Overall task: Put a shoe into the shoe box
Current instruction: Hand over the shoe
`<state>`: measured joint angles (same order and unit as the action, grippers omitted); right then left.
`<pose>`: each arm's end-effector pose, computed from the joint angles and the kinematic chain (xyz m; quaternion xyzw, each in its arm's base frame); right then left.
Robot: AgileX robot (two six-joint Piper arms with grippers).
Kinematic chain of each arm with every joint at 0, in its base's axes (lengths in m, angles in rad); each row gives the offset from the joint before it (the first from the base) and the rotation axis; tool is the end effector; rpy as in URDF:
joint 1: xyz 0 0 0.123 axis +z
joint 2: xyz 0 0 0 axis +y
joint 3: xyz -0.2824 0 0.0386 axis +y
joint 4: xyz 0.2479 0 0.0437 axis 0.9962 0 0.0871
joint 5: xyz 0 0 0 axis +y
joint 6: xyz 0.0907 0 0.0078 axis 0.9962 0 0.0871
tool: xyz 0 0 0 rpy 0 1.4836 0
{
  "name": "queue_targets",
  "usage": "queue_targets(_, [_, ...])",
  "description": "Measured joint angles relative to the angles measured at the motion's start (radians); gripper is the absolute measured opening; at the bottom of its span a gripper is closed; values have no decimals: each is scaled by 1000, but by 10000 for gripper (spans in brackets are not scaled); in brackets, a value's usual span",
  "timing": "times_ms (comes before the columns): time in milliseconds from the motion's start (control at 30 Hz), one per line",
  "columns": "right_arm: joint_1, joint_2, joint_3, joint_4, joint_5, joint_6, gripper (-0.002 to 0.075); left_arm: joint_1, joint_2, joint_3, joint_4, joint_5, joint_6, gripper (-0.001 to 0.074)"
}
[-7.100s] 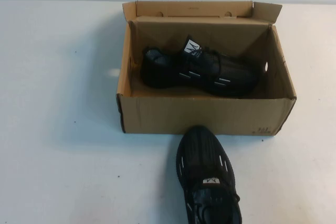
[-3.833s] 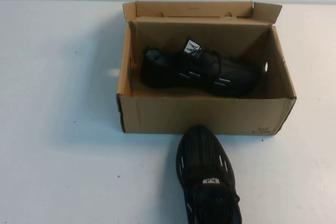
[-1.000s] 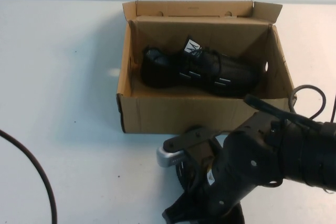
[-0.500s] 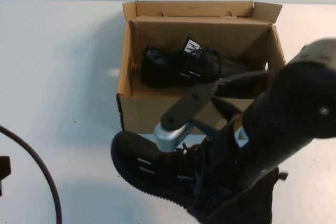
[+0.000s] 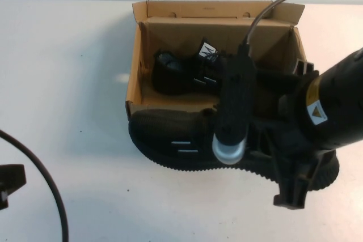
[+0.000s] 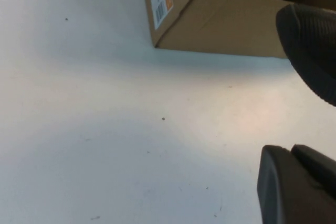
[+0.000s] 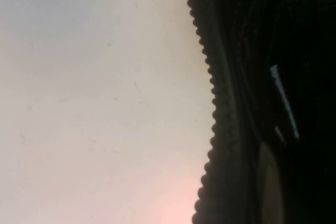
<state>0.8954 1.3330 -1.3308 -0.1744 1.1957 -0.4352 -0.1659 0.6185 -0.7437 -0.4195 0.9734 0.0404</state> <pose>0.1735 0.1931 0.3694 -0.6087 0.7553 -0.0321 0.2408 0.0909 -0.0463 0.3360 0.0529 0.8983 -0.2281 0.3717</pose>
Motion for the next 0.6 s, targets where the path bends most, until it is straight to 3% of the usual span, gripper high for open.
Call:
queue_targets(267, [0, -69, 14, -16, -12, -87, -3, 0, 40, 0, -211, -2, 93, -1])
queue_targets(600, [0, -269, 183, -21, -116, -124, -3, 0, 220, 0, -484, 7, 292, -1])
